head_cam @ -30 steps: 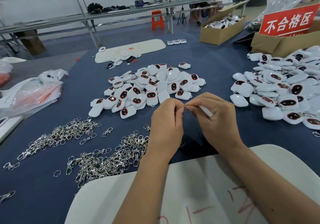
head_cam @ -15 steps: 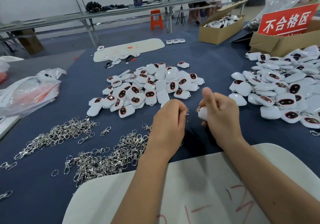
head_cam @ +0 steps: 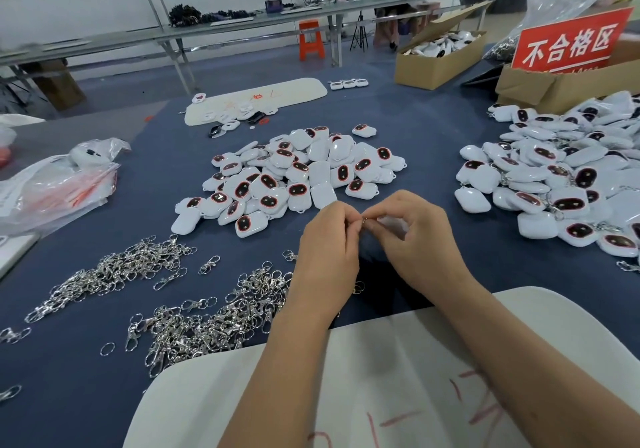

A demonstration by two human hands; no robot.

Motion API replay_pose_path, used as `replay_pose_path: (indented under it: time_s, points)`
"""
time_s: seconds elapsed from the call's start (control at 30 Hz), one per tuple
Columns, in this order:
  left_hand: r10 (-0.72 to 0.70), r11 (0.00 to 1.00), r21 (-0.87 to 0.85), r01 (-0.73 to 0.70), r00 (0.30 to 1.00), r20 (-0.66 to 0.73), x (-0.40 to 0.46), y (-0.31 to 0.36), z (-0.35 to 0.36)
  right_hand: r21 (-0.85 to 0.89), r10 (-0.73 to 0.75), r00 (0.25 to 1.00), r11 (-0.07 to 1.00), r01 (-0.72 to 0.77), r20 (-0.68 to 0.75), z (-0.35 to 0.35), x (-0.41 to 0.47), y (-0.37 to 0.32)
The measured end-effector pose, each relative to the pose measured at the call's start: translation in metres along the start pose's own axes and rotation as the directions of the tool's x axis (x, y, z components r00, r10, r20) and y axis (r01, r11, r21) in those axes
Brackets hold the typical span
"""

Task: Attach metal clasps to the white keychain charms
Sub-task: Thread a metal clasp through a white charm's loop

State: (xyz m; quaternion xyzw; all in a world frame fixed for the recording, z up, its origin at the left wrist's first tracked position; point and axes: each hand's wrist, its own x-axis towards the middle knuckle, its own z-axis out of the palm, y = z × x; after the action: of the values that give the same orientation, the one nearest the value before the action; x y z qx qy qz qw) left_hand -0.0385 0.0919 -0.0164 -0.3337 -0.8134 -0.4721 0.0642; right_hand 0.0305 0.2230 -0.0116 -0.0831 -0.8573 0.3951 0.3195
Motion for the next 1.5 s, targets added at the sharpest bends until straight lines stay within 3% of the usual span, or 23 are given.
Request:
replay_pose_path:
  time_s: [0.07,0.33,0.6,0.87,1.17,1.4,1.5]
  points:
    - [0.001,1.0,-0.004,-0.001,1.0,-0.012,0.0,0.0,0.0,-0.008,-0.038,0.999,0.999,0.038,-0.015,0.0,0.0,-0.001]
    - [0.026,0.993,-0.116,-0.036,0.996,-0.087,0.0,0.008,0.003,0.277,0.024,1.0,0.961,-0.019,-0.017,-0.006,0.001,-0.001]
    - [0.047,0.996,-0.074,-0.057,0.991,-0.122,-0.001,0.007,0.0,0.312,0.001,1.0,0.95,-0.01,0.029,-0.005,0.002,0.0]
    - [0.075,0.996,-0.034,-0.077,0.995,-0.061,0.0,0.005,-0.006,0.262,-0.029,0.998,0.965,0.014,0.054,-0.005,0.002,0.004]
    - [0.066,0.997,0.046,-0.067,0.997,0.025,-0.002,0.005,-0.002,0.389,0.341,0.94,0.862,-0.325,0.03,-0.004,0.007,0.014]
    - [0.059,0.995,0.069,-0.065,0.994,0.094,-0.003,0.009,-0.002,0.522,0.425,0.905,0.77,-0.368,0.012,-0.004,0.009,0.019]
    - [0.062,0.994,0.077,-0.071,0.992,0.112,-0.003,0.011,-0.003,0.486,0.385,0.923,0.806,-0.338,0.002,-0.003,0.008,0.017]
